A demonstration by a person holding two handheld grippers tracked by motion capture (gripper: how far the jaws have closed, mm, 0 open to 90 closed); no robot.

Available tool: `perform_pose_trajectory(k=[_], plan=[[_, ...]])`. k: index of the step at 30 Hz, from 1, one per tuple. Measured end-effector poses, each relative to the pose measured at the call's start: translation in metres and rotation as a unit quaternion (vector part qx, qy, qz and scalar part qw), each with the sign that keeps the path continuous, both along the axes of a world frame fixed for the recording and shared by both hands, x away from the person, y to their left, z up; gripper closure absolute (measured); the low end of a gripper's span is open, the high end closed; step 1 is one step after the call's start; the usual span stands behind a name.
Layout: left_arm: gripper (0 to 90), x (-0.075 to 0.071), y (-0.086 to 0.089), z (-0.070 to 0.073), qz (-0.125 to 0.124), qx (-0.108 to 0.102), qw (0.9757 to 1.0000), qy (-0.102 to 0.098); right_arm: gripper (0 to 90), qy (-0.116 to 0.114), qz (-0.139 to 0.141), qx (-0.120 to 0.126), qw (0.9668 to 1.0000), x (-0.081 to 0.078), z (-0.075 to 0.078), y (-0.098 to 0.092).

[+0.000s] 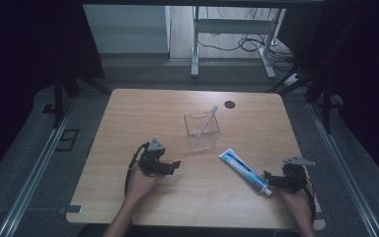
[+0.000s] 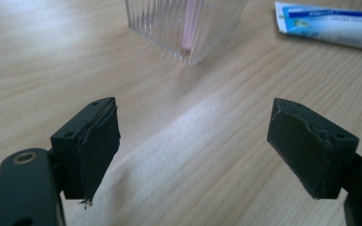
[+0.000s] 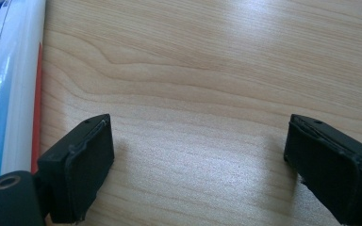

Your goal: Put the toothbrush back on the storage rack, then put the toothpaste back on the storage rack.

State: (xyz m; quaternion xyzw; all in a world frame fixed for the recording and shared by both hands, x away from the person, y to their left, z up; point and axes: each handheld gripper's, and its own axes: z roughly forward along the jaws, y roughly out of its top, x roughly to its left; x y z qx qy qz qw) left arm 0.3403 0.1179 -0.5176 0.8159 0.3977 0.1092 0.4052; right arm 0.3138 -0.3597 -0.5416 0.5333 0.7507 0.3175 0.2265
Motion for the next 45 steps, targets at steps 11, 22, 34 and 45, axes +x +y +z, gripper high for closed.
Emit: perform_pose_trajectory(k=[11, 22, 34, 45], plan=[[17.7, -0.013, 0.01, -0.017, 0.012, 0.016, 0.9997, 0.016, 8.7, 0.0, 0.0, 0.0, 1.0, 0.0, 0.0, 0.0], [17.8, -0.018, 0.006, -0.026, 0.013, 0.048, 0.9987, 0.005, 14.7, 0.002, 0.005, -0.009, 0.9999, -0.003, 0.003, -0.002], [16.7, -0.02, 0.002, -0.026, 0.008, 0.073, 0.9973, -0.005, 15.9, 0.021, 0.037, -0.002, 0.9991, -0.013, 0.02, -0.003], [16.8, -0.02, 0.001, -0.026, 0.01, 0.073, 0.9973, -0.006, 14.0, 0.048, 0.07, 0.033, 0.9959, -0.019, 0.041, -0.001]])
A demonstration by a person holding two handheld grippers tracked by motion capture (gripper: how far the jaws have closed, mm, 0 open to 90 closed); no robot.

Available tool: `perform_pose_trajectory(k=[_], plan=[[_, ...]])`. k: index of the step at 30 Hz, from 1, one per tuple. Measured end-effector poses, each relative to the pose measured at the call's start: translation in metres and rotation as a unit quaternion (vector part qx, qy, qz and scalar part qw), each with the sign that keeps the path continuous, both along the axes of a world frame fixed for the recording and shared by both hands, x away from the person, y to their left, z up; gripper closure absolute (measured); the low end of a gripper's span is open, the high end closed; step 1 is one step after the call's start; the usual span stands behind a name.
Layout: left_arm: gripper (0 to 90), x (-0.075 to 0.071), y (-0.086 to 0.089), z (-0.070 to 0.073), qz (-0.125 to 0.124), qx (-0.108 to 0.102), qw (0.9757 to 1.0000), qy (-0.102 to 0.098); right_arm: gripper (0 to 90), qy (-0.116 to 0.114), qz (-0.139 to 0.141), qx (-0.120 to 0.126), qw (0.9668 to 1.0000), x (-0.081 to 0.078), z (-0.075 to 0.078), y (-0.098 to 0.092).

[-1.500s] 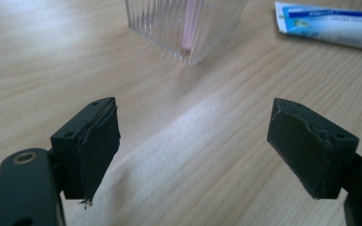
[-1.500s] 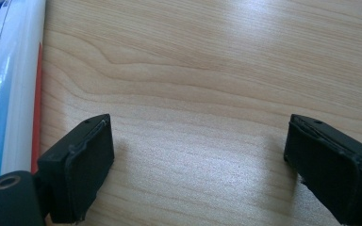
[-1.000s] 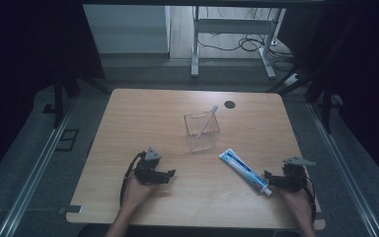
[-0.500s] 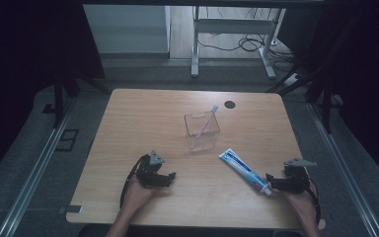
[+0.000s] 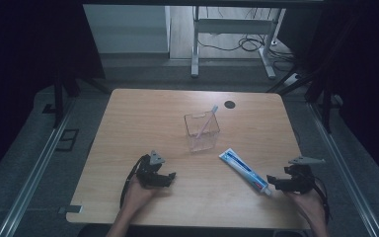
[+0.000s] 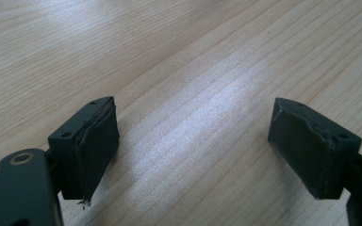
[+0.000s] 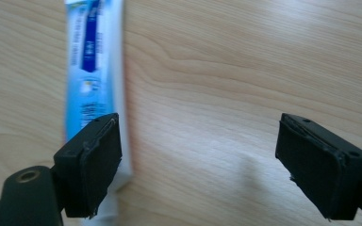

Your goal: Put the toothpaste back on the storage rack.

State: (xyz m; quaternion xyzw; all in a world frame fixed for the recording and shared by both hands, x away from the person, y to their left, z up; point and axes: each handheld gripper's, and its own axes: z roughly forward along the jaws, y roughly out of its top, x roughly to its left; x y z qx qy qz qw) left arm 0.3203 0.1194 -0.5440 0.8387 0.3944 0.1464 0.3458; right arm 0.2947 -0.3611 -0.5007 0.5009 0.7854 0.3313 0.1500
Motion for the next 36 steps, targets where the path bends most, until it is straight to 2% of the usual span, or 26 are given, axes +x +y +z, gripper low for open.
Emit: perform_pose_trajectory(k=[6, 10, 14, 19, 29, 32, 36], plan=[[16.8, 0.0, 0.0, 0.0, 0.001, 0.001, 1.0, 0.0, 13.7, 0.011, 0.041, -0.002, 0.9991, -0.001, 0.007, 0.019], [16.8, 0.0, 0.0, 0.0, 0.001, 0.001, 1.0, 0.0, 18.7, 0.028, 0.058, -0.015, 0.9978, 0.0, 0.01, 0.032], [16.8, 0.0, 0.0, 0.0, 0.001, 0.001, 1.0, 0.0, 24.8, 0.05, 0.079, -0.016, 0.9955, 0.004, 0.01, 0.045], [16.8, 0.0, 0.0, 0.0, 0.001, 0.002, 1.0, 0.0, 29.5, 0.066, 0.1, -0.039, 0.992, 0.012, 0.006, 0.057], [16.8, 0.0, 0.0, 0.0, 0.001, 0.001, 1.0, 0.0, 41.4, 0.101, 0.12, -0.087, 0.9839, 0.027, -0.001, 0.078], [16.8, 0.0, 0.0, 0.0, 0.001, 0.002, 1.0, 0.0, 42.5, 0.108, 0.123, -0.104, 0.981, 0.031, -0.003, 0.084], [16.8, 0.0, 0.0, 0.0, 0.001, 0.002, 1.0, 0.0, 44.0, 0.119, 0.123, -0.114, 0.9786, 0.037, -0.004, 0.088]])
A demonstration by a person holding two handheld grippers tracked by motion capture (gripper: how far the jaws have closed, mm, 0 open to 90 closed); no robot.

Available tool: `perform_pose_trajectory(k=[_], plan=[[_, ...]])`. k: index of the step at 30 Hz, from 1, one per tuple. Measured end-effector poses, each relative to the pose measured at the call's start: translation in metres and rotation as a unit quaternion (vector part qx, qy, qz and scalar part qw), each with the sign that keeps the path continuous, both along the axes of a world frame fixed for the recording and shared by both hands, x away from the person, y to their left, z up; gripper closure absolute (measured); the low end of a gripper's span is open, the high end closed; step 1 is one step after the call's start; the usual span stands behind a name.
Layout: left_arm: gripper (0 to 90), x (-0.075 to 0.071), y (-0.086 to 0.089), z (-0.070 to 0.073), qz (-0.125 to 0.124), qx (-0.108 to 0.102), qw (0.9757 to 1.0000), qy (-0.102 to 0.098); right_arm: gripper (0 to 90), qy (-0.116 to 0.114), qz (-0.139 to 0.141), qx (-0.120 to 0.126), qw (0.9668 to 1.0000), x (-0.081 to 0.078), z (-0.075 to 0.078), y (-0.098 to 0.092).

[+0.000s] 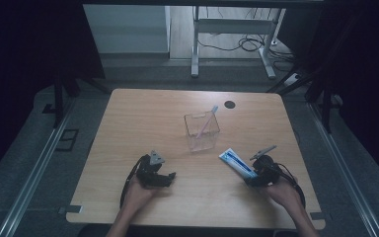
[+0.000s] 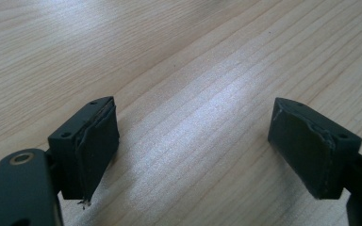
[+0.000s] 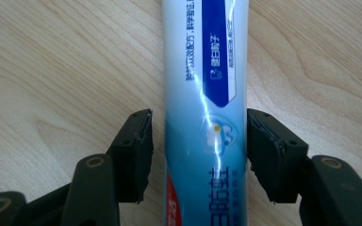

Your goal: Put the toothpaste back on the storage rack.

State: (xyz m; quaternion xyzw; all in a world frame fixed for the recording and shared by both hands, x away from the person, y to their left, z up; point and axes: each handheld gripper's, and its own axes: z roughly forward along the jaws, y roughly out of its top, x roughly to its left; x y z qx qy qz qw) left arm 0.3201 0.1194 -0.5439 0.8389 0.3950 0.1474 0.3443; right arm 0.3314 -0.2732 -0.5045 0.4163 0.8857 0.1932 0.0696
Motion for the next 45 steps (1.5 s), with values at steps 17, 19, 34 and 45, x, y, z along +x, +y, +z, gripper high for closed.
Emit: perform_pose_trajectory(k=[17, 19, 34, 45], plan=[[16.8, 0.0, 0.0, 0.0, 0.0, 0.0, 1.0, 0.0, 58.5, 0.024, 0.012, -0.025, 0.9993, 0.017, 0.001, 0.01], [16.8, 0.0, 0.0, 0.0, 0.0, 0.0, 1.0, 0.0, 65.0, 0.022, 0.016, -0.016, 0.9995, 0.017, 0.003, 0.007], [16.8, 0.0, 0.0, 0.0, 0.001, -0.001, 1.0, 0.001, 72.5, 0.008, 0.014, 0.02, 0.9997, 0.011, 0.005, -0.001], [16.8, 0.0, 0.0, 0.0, 0.001, -0.001, 1.0, 0.001, 72.6, -0.013, 0.025, 0.046, 0.9986, 0.005, 0.015, 0.001]])
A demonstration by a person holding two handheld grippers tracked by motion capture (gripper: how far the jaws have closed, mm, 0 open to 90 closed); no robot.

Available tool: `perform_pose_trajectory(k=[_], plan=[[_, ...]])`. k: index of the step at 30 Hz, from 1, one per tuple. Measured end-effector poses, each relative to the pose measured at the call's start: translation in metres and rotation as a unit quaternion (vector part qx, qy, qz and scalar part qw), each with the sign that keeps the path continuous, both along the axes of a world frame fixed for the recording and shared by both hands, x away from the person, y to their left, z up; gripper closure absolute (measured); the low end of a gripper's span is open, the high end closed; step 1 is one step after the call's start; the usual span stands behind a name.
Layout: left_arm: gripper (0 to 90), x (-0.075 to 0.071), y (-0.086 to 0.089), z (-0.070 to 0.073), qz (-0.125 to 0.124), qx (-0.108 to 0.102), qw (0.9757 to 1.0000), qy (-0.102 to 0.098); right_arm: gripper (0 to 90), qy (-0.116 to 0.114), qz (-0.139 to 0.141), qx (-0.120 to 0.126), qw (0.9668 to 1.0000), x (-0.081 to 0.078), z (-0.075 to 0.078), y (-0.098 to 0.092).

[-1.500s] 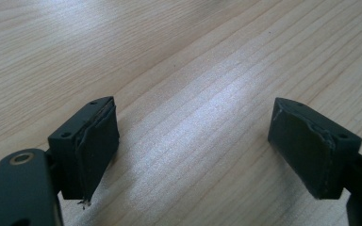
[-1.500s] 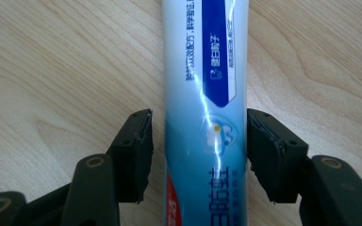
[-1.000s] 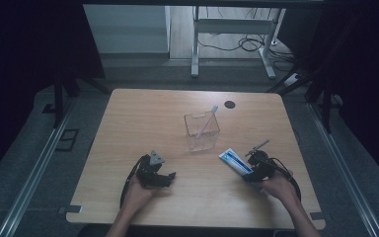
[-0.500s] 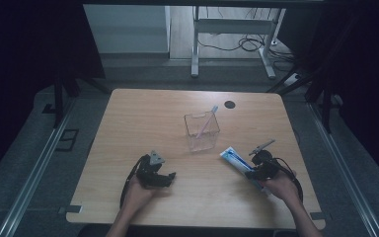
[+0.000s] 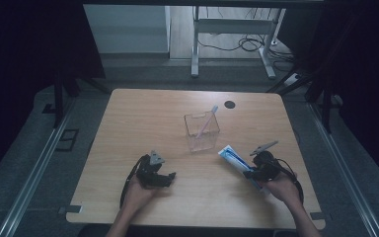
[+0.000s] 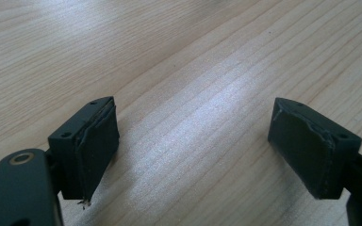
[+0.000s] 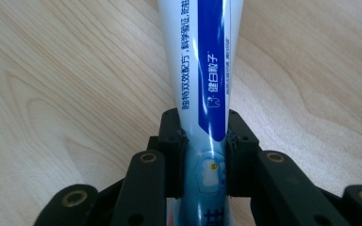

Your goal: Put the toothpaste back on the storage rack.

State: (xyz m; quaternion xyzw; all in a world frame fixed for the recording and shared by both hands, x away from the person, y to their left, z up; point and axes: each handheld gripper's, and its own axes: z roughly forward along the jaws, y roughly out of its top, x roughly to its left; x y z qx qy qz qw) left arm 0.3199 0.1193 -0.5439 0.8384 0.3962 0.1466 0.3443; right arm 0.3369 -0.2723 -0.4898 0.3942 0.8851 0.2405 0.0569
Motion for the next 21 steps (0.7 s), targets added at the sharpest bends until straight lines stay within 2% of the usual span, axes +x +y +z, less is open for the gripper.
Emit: perform_pose_trajectory(k=[14, 21], plan=[[16.9, 0.0, 0.0, 0.0, -0.002, 0.002, 1.0, -0.001, 72.6, -0.048, -0.004, 0.061, 0.997, -0.001, 0.031, -0.003], [16.8, 0.0, 0.0, 0.0, -0.002, 0.002, 1.0, 0.0, 72.5, -0.066, -0.002, 0.072, 0.9952, 0.001, 0.043, -0.002]])
